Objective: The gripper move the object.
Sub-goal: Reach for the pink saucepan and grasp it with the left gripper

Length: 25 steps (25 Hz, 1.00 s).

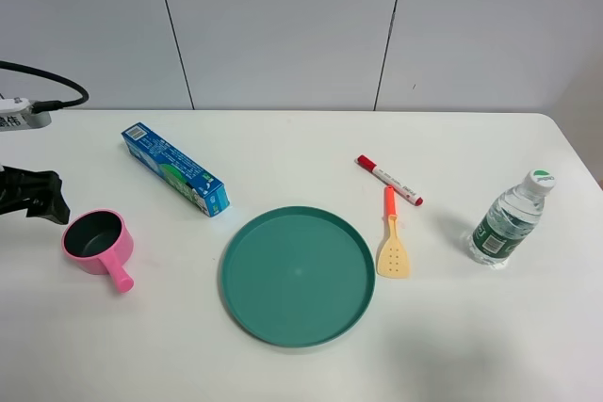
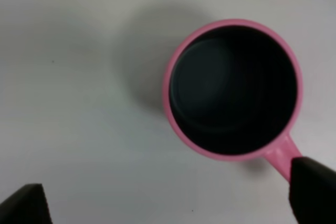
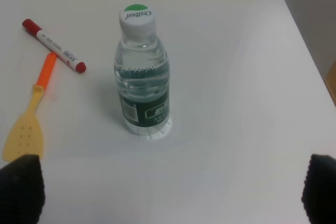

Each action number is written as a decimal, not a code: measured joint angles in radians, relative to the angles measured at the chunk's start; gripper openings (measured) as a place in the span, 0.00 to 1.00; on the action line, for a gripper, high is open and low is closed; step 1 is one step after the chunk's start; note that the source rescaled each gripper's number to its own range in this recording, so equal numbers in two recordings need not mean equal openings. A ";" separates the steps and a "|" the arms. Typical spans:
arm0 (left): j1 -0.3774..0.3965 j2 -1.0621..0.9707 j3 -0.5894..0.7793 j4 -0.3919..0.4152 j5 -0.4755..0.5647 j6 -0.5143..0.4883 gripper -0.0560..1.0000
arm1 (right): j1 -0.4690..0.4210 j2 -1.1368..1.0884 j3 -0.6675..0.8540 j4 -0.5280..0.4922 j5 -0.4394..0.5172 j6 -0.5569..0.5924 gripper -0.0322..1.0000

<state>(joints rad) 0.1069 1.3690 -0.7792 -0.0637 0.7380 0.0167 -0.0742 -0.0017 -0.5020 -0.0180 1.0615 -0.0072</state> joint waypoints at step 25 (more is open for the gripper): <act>0.000 0.320 0.000 0.007 -0.253 0.001 1.00 | 0.000 0.000 0.000 0.000 0.000 0.000 1.00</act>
<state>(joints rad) 0.1069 1.6889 -0.7793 -0.0570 0.4851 0.0180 -0.0742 -0.0017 -0.5020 -0.0180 1.0615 -0.0072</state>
